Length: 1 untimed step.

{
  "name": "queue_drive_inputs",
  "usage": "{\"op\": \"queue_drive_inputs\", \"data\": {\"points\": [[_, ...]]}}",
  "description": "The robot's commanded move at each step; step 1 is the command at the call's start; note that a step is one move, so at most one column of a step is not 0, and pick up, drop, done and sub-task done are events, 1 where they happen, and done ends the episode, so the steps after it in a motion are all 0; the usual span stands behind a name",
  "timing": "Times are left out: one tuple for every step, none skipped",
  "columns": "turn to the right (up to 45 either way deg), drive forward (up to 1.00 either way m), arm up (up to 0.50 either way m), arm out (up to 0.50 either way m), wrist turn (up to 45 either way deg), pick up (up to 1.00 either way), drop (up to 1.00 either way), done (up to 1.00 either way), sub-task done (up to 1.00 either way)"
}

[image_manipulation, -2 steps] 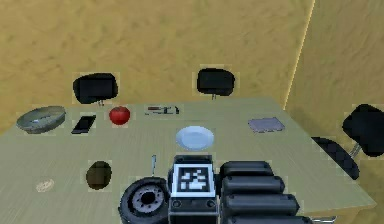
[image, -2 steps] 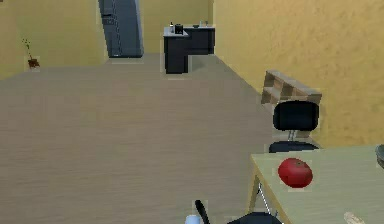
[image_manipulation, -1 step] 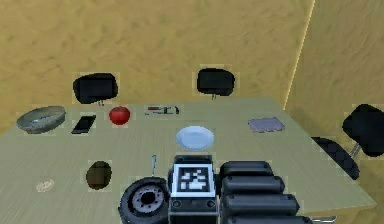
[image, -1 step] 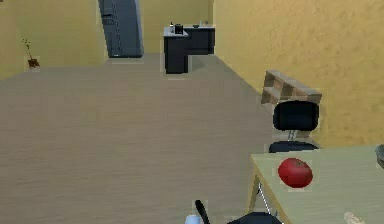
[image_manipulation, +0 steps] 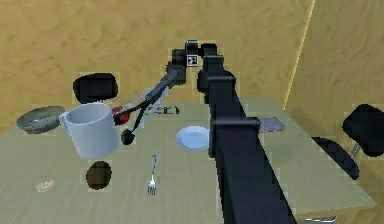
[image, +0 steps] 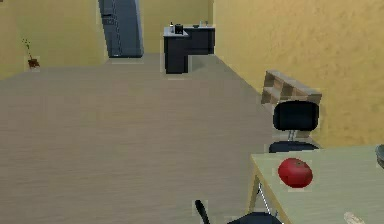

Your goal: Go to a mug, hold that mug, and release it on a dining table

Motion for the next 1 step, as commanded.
{"op": "queue_drive_inputs", "data": {"points": [[0.0, 0.0, 0.0, 0.0, 45.0, 0.0, 0.0, 0.0, 0.0]]}}
